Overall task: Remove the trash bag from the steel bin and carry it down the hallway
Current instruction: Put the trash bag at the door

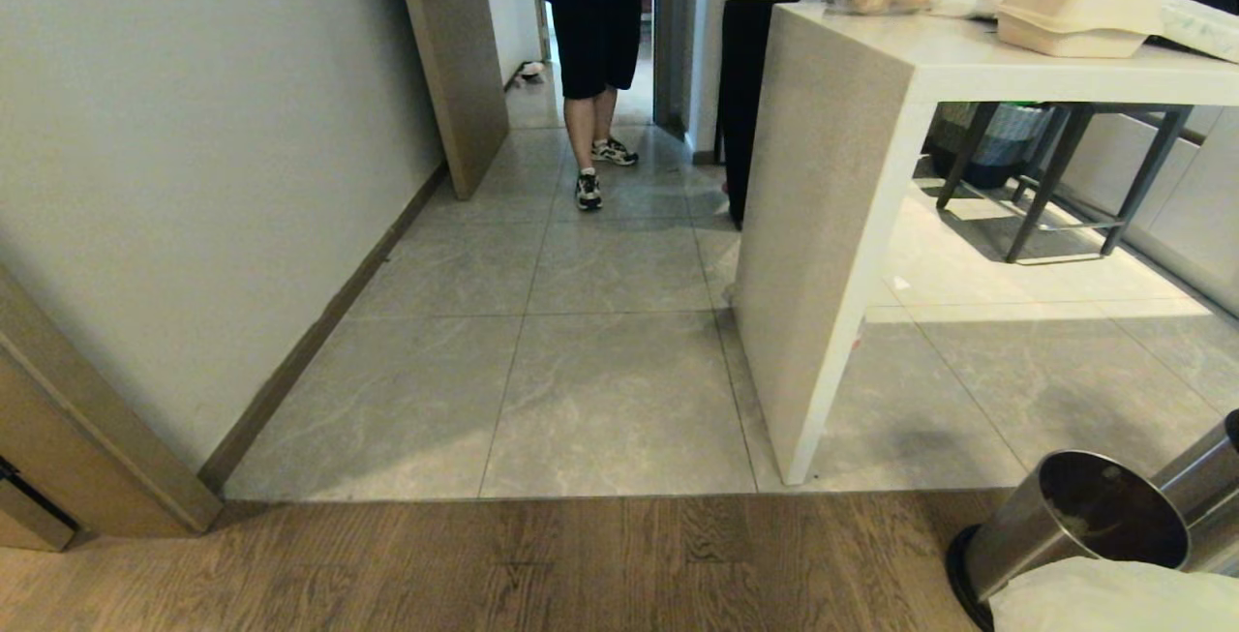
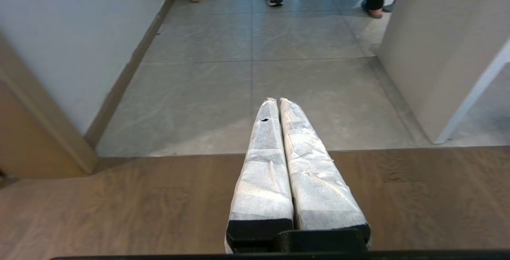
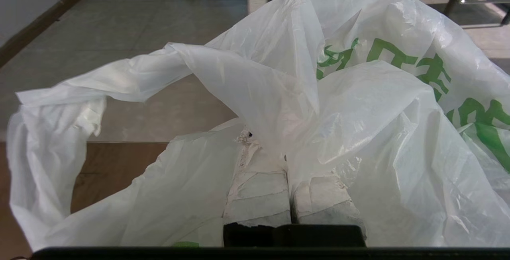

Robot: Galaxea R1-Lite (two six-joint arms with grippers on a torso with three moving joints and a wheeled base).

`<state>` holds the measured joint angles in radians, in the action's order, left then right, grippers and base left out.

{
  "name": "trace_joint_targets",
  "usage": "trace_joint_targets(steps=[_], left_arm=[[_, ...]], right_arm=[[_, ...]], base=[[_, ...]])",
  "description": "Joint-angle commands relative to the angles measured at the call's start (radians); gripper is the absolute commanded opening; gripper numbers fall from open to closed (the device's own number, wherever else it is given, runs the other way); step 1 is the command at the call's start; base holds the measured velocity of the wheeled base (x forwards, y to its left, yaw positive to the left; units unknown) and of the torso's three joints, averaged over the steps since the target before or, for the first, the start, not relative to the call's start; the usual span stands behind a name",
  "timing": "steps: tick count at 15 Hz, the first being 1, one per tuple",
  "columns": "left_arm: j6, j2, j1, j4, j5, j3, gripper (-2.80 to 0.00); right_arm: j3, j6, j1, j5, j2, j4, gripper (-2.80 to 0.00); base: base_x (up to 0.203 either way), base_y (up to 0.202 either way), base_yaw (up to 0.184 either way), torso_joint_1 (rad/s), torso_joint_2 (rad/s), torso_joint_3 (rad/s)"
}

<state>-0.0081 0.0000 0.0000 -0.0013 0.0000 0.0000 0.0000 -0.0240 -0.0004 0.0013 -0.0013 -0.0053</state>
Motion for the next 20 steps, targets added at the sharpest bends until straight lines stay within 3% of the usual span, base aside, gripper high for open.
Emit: trace_joint_targets(steps=[1,9,18,20], left_arm=[[0.000,0.000,0.000,0.000,0.001,0.000,-2.80],[0.011,0.000,0.000,0.004,0.000,-0.001,-2.80],[0.000,0.000,0.000,0.000,0.000,0.000,-2.80],[0.000,0.002,0.000,0.000,0.000,0.000,-2.80]], right_arm=[[0.000,-0.001,-0.001,0.000,0.001,-0.001,-2.80],[0.000,0.001,0.000,0.000,0.001,-0.001,-2.80],[0.000,0.001,0.000,0.000,0.001,-0.001,-2.80],[0.000,0.001,0.000,0.000,0.001,-0.001,-2.80]], base=[[0.000,0.191,-0.001,0.006,0.00,-0.001],[0.000,0.169,0.002,0.000,0.00,0.004],[0.000,0.000,0.000,0.000,0.00,0.000],[0.153,0.000,0.003,0.001,0.00,0.005]])
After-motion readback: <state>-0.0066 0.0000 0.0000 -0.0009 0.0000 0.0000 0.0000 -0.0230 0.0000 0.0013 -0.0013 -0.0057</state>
